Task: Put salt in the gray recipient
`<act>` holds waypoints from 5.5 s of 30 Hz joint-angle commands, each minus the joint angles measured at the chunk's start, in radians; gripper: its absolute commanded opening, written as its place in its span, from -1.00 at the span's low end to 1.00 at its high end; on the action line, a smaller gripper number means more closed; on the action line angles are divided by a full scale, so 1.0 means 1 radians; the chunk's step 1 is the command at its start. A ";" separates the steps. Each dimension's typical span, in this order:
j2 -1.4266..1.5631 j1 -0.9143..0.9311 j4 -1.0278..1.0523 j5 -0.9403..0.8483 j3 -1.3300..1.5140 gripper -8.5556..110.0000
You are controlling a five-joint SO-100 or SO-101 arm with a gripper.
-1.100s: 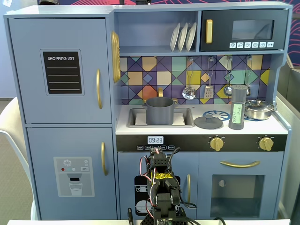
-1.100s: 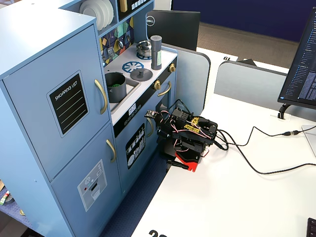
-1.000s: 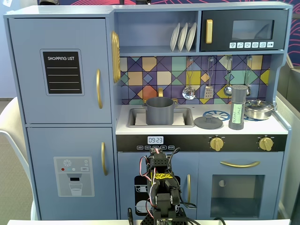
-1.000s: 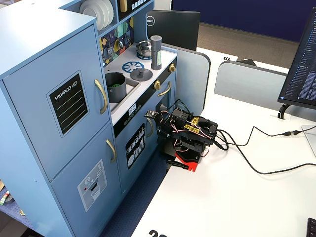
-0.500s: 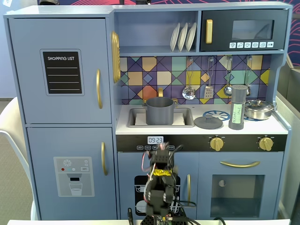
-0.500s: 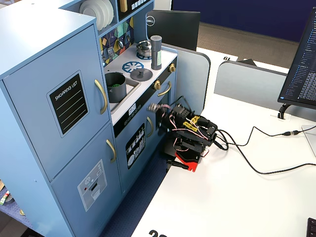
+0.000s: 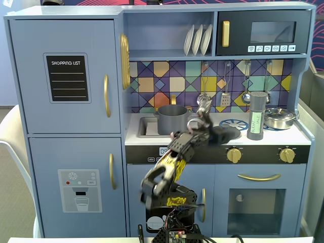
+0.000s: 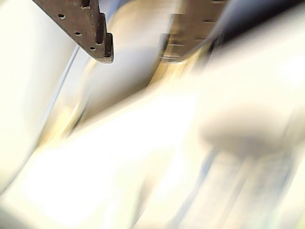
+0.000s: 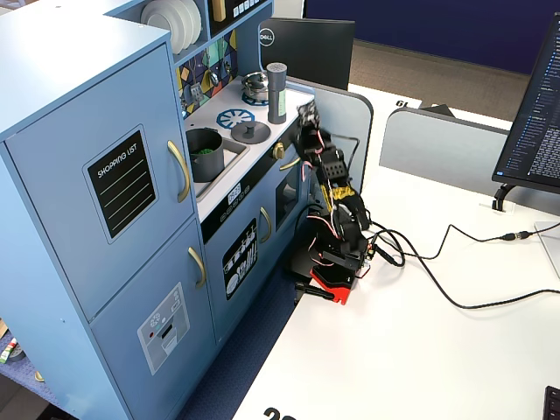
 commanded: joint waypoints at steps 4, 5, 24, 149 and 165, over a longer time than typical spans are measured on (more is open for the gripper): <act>-0.244 0.058 -0.273 0.107 -0.189 -0.15; -0.276 0.054 -0.331 0.123 -0.190 -0.14; -0.922 0.035 -0.635 0.094 -0.646 0.07; -0.905 -0.350 -0.149 0.069 -1.246 -0.85; -1.000 -0.043 -0.480 -0.008 -0.907 -0.85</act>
